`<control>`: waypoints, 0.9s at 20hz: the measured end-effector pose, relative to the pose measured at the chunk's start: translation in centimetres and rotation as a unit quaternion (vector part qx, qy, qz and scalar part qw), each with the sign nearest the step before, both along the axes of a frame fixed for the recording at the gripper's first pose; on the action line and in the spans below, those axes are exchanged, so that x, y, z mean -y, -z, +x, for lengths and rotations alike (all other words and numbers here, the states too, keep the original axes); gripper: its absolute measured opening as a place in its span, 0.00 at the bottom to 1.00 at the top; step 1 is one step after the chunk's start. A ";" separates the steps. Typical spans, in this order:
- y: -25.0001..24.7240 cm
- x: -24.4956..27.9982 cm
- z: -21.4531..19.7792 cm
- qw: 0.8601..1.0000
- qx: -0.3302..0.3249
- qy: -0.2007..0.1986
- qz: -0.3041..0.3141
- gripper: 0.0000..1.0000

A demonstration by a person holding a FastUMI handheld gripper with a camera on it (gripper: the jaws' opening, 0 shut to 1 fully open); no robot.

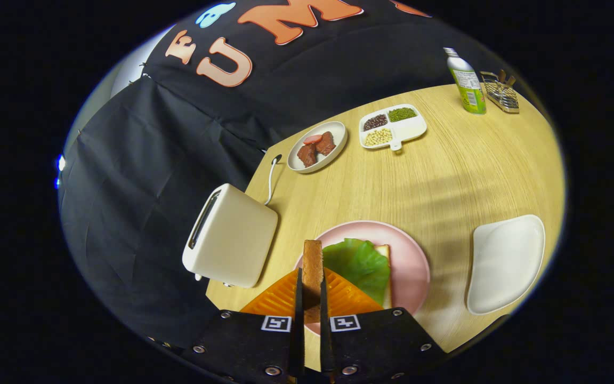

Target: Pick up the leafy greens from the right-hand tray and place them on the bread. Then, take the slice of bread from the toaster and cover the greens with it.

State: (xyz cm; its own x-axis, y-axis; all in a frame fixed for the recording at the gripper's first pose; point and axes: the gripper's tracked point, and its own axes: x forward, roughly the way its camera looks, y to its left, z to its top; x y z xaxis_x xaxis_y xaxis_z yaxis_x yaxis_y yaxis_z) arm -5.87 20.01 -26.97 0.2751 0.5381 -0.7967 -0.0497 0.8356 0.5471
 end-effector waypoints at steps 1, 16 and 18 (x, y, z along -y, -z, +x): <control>0.6 0.3 -0.4 1.000 -0.004 -0.002 -0.006 0.12; 3.5 5.0 0.9 0.995 0.064 0.023 -0.073 0.35; 2.7 5.0 1.4 0.993 0.088 0.027 -0.076 0.38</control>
